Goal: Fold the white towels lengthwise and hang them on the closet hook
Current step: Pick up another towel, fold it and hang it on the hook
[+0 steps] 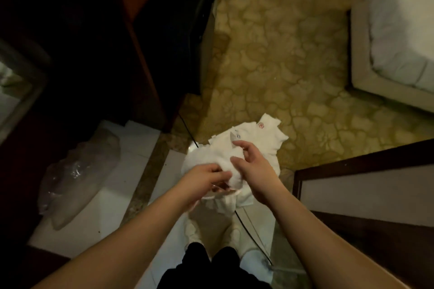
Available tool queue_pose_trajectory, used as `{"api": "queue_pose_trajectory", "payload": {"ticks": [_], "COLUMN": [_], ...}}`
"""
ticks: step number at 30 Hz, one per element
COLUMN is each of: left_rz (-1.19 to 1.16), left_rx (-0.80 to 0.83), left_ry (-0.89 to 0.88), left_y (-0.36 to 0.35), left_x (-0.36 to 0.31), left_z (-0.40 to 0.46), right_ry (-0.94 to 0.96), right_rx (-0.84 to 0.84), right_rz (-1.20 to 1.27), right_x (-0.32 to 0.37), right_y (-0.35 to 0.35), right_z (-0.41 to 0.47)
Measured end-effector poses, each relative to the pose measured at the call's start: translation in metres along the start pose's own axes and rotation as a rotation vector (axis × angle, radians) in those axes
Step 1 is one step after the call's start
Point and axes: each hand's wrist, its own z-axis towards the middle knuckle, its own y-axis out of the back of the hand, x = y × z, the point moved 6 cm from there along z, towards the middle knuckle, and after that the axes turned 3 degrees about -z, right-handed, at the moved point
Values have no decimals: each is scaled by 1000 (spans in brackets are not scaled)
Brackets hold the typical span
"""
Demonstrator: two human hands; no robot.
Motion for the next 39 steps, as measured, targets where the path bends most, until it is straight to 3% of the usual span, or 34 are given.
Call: {"api": "queue_pose_trajectory", "payload": {"ticks": [4, 9, 11, 13, 16, 25, 29, 32, 35, 39], "left_rz": [64, 430, 541, 656, 854, 782, 843, 813, 893, 1134], "left_rx": [-95, -449, -449, -321, -213, -723, -855, -911, -956, -1052], "left_ry": [-168, -508, -665, -749, -733, -796, -788, -777, -660, -326], "left_y": [8, 29, 23, 6, -14, -4, -17, -27, -29, -16], "left_x": [-60, -139, -171, -195, -204, -158, -130, -110, -91, -61], "left_z": [-60, -133, -166, -199, -239, -380, -444, -497, -546, -606], "right_ry": [238, 426, 455, 527, 649, 910, 990, 1019, 1036, 1117], "right_rx": [145, 336, 424, 452, 463, 289, 237, 291, 369, 410], "right_rz": [-212, -419, -448, -526, -614, -869, -933, -955, -929, -909], "right_x": [90, 190, 222, 251, 282, 281, 259, 255, 257, 264], "right_y": [8, 10, 5, 2, 0, -2, -24, -47, -67, -97], "right_z": [-39, -105, -133, -160, -199, -283, -309, -338, -376, -425]}}
